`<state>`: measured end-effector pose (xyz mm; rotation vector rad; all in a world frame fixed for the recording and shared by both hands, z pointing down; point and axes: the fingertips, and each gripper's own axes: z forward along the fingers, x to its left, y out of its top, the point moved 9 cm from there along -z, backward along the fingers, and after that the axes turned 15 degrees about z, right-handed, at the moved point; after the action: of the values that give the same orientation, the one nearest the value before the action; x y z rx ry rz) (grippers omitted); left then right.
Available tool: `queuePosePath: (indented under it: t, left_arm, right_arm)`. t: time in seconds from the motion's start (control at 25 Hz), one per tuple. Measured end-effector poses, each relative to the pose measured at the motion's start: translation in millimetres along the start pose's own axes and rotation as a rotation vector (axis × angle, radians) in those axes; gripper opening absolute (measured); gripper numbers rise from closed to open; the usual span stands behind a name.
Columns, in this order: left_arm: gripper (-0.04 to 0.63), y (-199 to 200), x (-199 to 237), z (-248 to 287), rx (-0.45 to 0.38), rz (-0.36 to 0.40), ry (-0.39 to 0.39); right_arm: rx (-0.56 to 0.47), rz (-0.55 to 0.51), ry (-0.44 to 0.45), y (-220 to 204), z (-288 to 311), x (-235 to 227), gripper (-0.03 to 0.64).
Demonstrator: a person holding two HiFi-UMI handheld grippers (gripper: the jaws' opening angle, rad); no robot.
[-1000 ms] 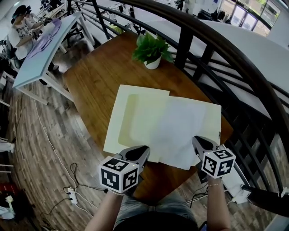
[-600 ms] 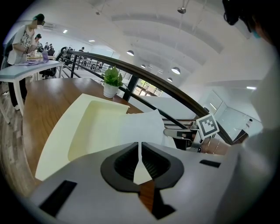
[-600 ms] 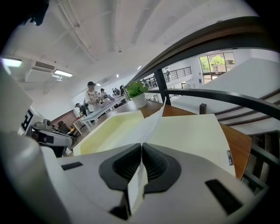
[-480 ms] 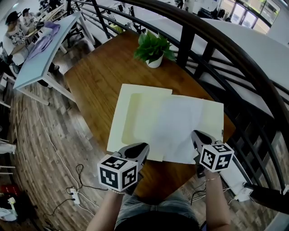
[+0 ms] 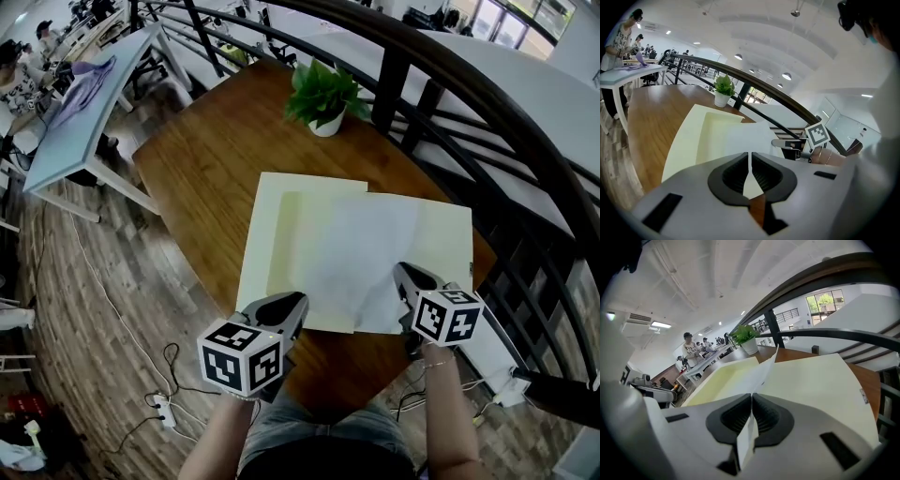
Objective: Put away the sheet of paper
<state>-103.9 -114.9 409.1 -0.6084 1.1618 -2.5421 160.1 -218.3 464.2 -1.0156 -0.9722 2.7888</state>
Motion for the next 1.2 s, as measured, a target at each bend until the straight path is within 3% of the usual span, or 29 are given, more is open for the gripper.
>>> queuePosePath:
  t: [0.52, 0.76, 1.2]
  left_arm:
    - [0.034, -4, 16, -9, 0.011, 0.016, -0.051]
    - [0.034, -12, 23, -14, 0.028, 0.015, -0.064]
    - [0.034, -12, 48, -29, 0.0, 0.018, -0.092]
  right_arm:
    - [0.054, -0.056, -0.037, 1, 22, 23, 0.032]
    - [0.112, -0.138, -0.036, -4, 38, 40, 0.032]
    - [0.151, -0.187, -0.046, -5, 61, 59, 0.032]
